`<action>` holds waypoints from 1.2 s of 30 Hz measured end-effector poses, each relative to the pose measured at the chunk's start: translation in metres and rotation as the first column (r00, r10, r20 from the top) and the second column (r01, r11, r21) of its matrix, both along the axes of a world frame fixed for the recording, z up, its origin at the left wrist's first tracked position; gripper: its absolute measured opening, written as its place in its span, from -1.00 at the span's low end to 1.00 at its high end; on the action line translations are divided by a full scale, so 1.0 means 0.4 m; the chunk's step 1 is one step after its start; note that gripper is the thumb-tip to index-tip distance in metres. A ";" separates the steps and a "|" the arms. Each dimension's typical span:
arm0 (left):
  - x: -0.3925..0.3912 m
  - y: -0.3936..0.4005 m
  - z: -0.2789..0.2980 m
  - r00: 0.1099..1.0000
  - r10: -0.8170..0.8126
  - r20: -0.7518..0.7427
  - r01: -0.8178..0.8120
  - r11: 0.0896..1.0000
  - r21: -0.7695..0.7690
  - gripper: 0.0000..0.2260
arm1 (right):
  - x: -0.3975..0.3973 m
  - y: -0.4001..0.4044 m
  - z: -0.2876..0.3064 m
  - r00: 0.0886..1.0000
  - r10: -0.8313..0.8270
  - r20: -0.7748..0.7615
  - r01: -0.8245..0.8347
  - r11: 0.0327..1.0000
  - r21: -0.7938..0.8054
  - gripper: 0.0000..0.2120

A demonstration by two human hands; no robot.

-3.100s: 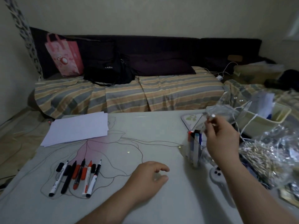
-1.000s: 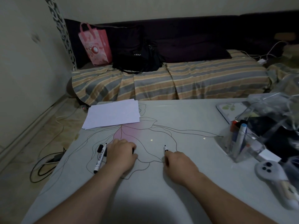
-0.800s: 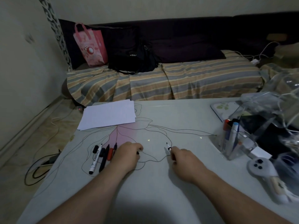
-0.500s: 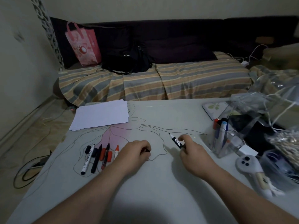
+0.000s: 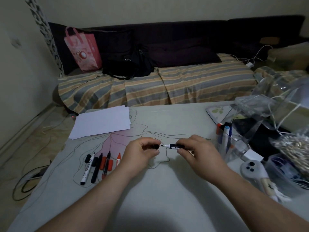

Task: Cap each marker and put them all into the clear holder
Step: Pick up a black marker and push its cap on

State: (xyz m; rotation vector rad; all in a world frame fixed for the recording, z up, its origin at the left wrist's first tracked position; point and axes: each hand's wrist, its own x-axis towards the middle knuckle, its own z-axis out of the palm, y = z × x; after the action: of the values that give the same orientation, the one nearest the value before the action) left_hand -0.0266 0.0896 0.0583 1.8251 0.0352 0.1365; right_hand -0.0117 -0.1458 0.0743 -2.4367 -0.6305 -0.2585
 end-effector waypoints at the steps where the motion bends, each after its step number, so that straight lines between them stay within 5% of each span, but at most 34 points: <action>1: -0.002 -0.004 0.002 1.000 0.000 0.001 0.000 1.000 0.002 -0.70 | 0.001 0.001 -0.001 1.000 -0.005 0.007 0.005 1.000 -0.022 -0.87; 5: -0.011 -0.018 0.014 0.999 -0.022 0.029 0.020 0.997 0.080 -0.71 | 0.000 0.003 -0.004 0.999 -0.023 0.029 0.026 0.994 -0.104 -0.82; 11: -0.031 -0.023 0.041 0.996 -0.047 0.076 0.002 0.860 0.510 -0.79 | -0.013 0.021 -0.002 0.987 -0.023 0.157 0.061 0.967 -0.247 -0.86; 13: -0.028 -0.024 0.039 0.996 -0.067 0.053 0.030 0.851 0.524 -0.93 | -0.019 0.030 0.001 0.988 -0.034 0.152 0.066 0.975 -0.213 -0.86; 19: -0.031 -0.037 0.026 0.990 -0.136 -0.023 0.133 0.898 0.419 -0.79 | -0.023 0.036 0.008 0.990 -0.055 0.126 0.073 0.986 -0.148 -0.84; 31: -0.015 -0.052 0.042 0.974 -0.191 0.125 0.059 0.740 0.670 -0.86 | -0.016 0.044 0.016 0.990 -0.091 0.106 0.103 0.988 -0.116 -0.77; 36: -0.023 -0.055 0.033 0.970 -0.236 0.051 0.132 0.695 0.707 -0.81 | -0.026 0.049 -0.015 0.995 -0.092 -0.039 0.089 0.993 -0.079 -0.79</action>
State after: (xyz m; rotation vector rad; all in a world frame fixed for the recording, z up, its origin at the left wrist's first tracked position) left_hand -0.0358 0.0677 0.0716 2.5710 -0.3495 0.1435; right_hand -0.0220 -0.1263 0.0684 -2.5419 -0.5207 -0.2216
